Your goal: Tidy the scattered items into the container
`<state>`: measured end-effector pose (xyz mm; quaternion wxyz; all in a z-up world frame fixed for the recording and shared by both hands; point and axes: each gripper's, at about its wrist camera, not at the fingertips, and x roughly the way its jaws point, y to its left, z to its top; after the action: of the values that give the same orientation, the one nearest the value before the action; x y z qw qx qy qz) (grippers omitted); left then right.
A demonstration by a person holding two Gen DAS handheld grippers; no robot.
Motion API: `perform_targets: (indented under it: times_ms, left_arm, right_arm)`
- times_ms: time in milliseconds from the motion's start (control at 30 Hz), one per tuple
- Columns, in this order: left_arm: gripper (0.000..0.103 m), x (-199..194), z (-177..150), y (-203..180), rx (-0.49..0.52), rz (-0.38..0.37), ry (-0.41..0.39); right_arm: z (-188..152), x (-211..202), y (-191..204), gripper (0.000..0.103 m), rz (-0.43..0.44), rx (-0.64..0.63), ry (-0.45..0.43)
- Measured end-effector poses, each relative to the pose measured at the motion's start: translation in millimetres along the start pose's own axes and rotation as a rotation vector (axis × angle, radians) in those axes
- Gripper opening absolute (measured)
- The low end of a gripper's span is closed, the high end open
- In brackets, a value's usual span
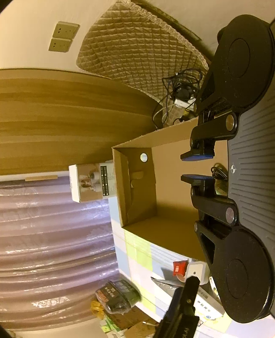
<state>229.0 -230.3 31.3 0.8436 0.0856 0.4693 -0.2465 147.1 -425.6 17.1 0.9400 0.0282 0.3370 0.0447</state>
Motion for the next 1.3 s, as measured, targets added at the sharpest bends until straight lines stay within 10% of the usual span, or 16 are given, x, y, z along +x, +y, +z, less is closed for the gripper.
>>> perform_targets:
  times_ms: [400,500,833,1300]
  left_arm:
    - [0.054,-56.5,-76.0,50.4,0.03,0.099,-0.051]
    - [0.058,-72.9,-106.8,72.3,0.032,0.145,-0.069]
    - [0.071,-109.9,-189.9,146.3,-0.025,0.257,-0.012]
    - [0.096,-119.1,-201.0,165.7,-0.002,0.256,0.012]
  right_arm:
    - [-13.7,-39.8,46.1,0.019,0.088,0.028,-0.041]
    - [-19.6,-49.0,65.9,0.092,0.116,0.026,-0.066]
    - [-39.0,-60.0,151.7,0.092,0.245,-0.075,-0.055]
    - [-95.5,-33.1,222.0,0.093,0.3,-0.185,0.117]
